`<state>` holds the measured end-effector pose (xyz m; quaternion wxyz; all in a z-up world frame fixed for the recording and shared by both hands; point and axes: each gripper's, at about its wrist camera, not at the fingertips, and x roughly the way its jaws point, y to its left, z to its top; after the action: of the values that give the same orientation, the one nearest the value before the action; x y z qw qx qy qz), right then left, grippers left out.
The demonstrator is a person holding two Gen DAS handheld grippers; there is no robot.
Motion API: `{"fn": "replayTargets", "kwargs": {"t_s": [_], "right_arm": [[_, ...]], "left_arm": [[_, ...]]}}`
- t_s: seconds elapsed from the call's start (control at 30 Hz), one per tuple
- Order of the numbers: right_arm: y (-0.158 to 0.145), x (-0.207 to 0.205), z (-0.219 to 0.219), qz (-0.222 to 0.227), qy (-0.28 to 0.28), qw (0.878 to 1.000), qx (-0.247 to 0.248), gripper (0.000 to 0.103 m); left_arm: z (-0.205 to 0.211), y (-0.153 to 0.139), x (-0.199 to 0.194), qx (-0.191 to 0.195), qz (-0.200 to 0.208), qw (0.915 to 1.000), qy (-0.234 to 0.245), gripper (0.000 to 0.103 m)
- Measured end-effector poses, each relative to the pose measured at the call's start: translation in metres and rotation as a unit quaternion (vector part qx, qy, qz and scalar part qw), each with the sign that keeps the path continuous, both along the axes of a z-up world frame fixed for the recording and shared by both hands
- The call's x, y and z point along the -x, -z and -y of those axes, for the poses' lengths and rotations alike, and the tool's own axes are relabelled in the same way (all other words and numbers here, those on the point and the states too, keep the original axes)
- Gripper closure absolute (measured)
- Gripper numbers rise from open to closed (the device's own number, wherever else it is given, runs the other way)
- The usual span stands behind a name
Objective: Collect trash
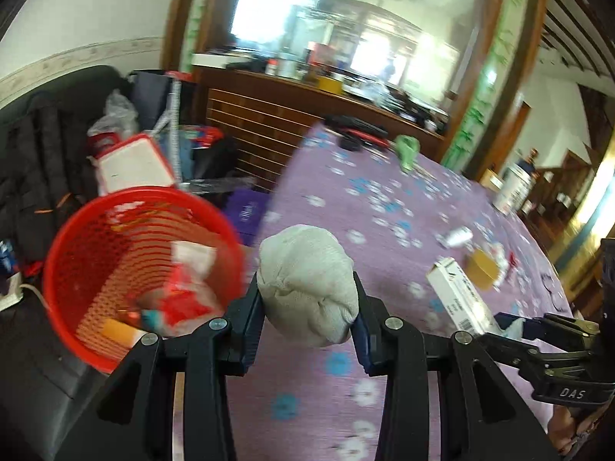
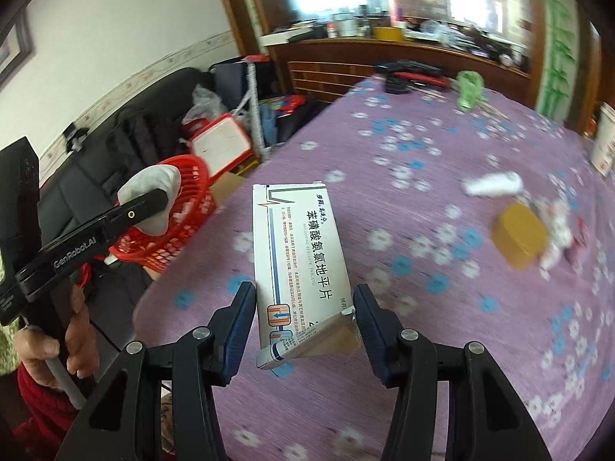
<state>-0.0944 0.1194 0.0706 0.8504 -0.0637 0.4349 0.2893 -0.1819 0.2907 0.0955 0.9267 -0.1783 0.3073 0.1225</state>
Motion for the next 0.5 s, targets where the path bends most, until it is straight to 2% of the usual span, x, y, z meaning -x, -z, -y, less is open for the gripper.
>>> {"fn": "replayTargets", "kwargs": {"t_s": [0.27,0.5], "right_arm": [[-0.004,-0.011,-0.072,-0.007,-0.056,0.998,-0.006,0.046],[-0.001,-0.024,-0.133,-0.022,-0.095,0.995,-0.019,0.046]], "left_arm": [[-0.064,0.007,0.029,0.006,-0.008,0.9976,-0.069,0.064],[-0.094,0.017,0.042,0.01,-0.02,0.995,-0.097,0.064]]}}
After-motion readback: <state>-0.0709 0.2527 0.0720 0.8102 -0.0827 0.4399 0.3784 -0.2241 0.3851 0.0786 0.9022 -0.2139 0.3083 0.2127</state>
